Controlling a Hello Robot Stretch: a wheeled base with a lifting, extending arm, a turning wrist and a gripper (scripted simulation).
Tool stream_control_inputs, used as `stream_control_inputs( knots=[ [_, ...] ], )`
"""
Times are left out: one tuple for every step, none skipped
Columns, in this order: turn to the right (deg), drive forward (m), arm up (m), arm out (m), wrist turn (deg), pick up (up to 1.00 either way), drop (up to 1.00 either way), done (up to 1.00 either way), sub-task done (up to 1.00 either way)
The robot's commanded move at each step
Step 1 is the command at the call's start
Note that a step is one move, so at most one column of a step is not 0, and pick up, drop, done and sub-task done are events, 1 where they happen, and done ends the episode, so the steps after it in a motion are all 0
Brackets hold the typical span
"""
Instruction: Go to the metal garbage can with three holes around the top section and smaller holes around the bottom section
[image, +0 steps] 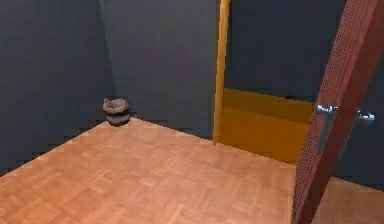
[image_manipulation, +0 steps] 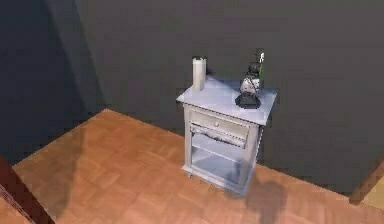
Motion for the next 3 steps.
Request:
stream_control_inputs(
  knots=[
    [0.0, 0.90, 0.00, 0.00, 0.0, 0.00, 0.00, 0.00, 0.00],
    [27.0, 0.00, 0.00, 0.00, 0.0, 0.00, 0.00, 0.00, 0.00],
    [0.0, 1.00, 0.00, 0.00, 0.0, 0.00, 0.00, 0.00, 0.00]
  ],
)
